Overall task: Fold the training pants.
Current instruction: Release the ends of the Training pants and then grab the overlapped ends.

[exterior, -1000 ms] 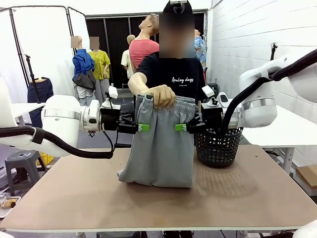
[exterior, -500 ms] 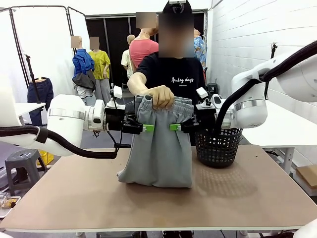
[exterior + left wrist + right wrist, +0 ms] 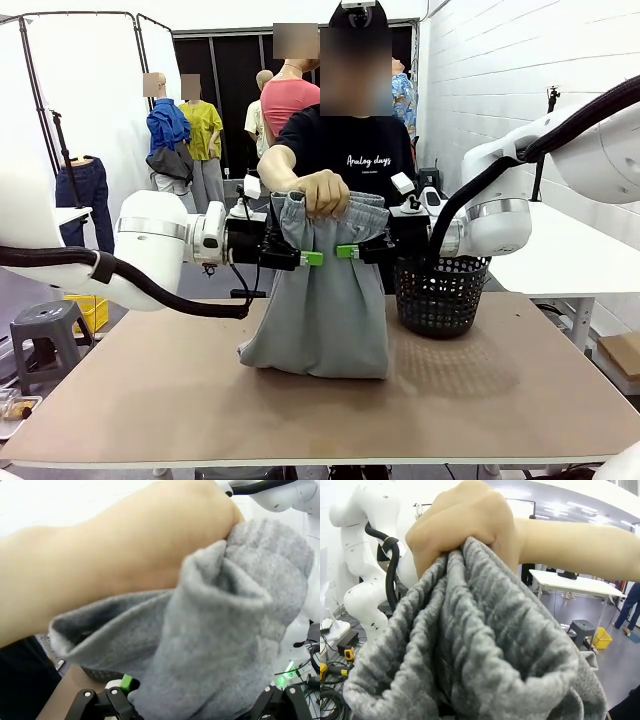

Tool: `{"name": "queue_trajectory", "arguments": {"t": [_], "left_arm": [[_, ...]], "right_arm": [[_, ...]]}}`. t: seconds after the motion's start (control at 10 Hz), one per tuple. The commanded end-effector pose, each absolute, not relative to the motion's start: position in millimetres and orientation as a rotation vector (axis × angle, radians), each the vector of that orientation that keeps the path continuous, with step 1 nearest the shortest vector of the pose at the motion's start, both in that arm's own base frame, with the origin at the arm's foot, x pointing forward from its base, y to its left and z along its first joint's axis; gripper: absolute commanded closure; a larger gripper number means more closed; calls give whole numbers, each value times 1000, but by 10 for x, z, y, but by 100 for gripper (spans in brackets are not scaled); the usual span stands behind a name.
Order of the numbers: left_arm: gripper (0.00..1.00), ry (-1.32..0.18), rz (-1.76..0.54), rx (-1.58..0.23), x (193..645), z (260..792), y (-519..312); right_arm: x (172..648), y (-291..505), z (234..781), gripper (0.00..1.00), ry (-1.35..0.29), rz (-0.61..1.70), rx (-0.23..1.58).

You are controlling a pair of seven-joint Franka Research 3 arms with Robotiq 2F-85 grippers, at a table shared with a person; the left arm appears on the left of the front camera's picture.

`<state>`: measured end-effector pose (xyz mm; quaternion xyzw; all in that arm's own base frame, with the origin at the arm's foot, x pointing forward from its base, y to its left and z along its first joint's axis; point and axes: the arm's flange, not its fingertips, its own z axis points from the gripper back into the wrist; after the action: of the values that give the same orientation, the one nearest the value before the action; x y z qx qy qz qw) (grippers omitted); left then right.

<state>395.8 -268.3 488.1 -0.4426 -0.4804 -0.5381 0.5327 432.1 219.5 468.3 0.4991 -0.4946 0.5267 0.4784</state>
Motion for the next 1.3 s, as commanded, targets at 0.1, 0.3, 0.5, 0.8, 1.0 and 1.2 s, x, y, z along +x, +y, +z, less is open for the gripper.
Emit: {"name": "queue_trajectory", "arguments": {"t": [0.1,0.3,0.5,0.8,1.0,1.2], "left_arm": [[23,-1185,-1207,-1018,4107,4866,-2672],[63,-1256,-1134,-1049,4135,4875,-2562],[100,-1257,-1126,-1055,4134,4864,-2507],[100,-1179,-1169,-1043,4102,4820,-2432],[100,-1172,-1178,-1041,4066,4821,-2421],[100,-1204,-1192,-1041,4058,4799,-2433]], "right_arm": [[4364,2179,4699,13,-1201,1268,1292],[4368,2130,4695,53,-1158,1271,1306],[4396,2088,4693,93,-1110,1266,1317],[4438,2065,4788,100,-1019,1304,1338],[4449,2080,4835,100,-979,1322,1359],[4470,2063,4846,100,-963,1350,1346]]}}
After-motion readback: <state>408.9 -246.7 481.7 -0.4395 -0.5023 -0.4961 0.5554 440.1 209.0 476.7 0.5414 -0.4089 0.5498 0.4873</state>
